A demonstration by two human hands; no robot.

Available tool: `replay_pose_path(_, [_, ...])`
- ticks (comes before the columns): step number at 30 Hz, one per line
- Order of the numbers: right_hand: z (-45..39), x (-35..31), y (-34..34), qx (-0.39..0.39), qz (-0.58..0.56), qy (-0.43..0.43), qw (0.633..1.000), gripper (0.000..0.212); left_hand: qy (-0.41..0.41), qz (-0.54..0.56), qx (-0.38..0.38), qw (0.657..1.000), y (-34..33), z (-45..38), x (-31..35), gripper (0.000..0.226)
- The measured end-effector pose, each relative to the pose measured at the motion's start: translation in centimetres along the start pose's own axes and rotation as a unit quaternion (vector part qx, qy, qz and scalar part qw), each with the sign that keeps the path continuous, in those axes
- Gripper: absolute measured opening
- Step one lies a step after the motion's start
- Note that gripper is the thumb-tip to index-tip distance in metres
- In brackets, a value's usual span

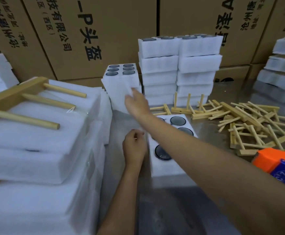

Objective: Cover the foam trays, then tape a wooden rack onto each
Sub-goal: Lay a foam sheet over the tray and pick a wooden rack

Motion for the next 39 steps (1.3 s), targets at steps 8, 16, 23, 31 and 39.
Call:
replay_pose_path(8, [8.7, -5.0, 11.5, 0.080, 0.260, 0.261, 0.926, 0.053, 0.150, 0.205, -0.021, 0.967, -0.1, -0.6, -0.2, 0.025])
replay_pose_path(16, [16.9, 5.0, 11.0, -0.109, 0.472, 0.153, 0.861, 0.055, 0.088, 0.281, -0.175, 0.940, -1.7, 1.3, 2.0, 0.032])
replay_pose_path(23, [16.3, 5.1, 11.0, -0.151, 0.380, 0.140, 0.902, 0.056, 0.058, 0.262, -0.195, 0.943, -2.2, 2.4, 2.4, 0.041])
replay_pose_path(31, [7.6, 5.7, 15.1, 0.004, 0.207, -0.015, 0.978, 0.032, 0.083, 0.252, -0.179, 0.947, -2.5, 1.7, 1.3, 0.044])
replay_pose_path(39, [-2.2, 16.1, 17.6, -0.058, 0.373, -0.150, 0.914, 0.034, 0.093, 0.246, -0.159, 0.952, -2.7, 1.2, 0.4, 0.049])
Point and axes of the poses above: each hand's wrist, its own z-axis away from the middle knuckle, its own y-axis out of the back of the hand, x = y × z, the point moved 6 cm from there along -z, towards the middle knuckle, and after that the axes turned 4 degrees about x, right-handed, at the moved point
